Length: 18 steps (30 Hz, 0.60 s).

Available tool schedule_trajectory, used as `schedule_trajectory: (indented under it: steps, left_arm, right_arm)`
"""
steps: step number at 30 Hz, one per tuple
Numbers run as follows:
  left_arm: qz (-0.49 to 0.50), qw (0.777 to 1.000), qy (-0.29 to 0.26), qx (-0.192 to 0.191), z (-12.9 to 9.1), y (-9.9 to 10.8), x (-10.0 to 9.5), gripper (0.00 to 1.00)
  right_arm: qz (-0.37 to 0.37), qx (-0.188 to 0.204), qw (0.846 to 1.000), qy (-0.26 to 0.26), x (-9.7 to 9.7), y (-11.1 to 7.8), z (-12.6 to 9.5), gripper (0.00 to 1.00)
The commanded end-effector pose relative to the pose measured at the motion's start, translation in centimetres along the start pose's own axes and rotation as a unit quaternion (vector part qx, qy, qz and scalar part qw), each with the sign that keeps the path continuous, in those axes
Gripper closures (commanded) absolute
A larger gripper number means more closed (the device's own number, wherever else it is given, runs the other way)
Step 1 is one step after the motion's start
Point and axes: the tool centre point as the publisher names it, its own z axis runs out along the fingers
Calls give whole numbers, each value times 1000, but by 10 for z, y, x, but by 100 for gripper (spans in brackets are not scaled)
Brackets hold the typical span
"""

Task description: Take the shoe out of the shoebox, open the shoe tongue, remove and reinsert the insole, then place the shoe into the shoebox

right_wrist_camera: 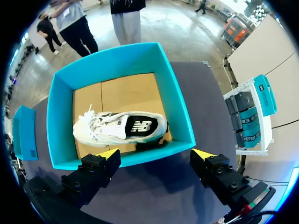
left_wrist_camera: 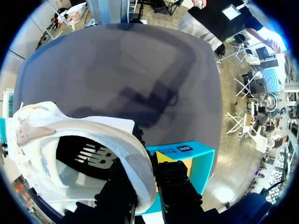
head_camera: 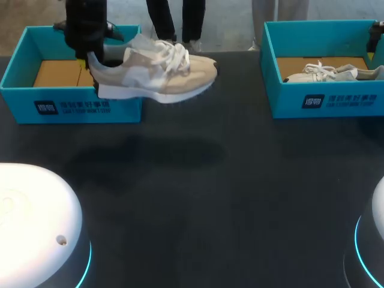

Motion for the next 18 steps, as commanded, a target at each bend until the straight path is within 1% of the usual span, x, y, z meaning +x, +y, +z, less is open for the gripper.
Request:
schedule_trajectory:
  steps: [1, 4, 6, 11, 18]
  left_arm:
    - [-2, 996, 1, -92, 4, -19, -14, 100]
    - [-6, 996, 1, -92, 5, -33, -24, 100]
    - [-8, 996, 0, -93, 5, -36, -27, 100]
    - [-19, 996, 2, -89, 7, -52, -43, 100]
    - [-33, 996, 5, -77, 13, -70, -64, 100]
  right_arm:
    - [0, -1, 1000, 1, 0, -1, 0, 0]
    - [0, -1, 1000, 1, 0, -1, 0, 0]
    - [0, -1, 1000, 1, 0, -1, 0, 0]
    - [0, -1, 1000, 1, 0, -1, 0, 0]
    - [0, -1, 1000, 1, 0, -1, 0, 0]
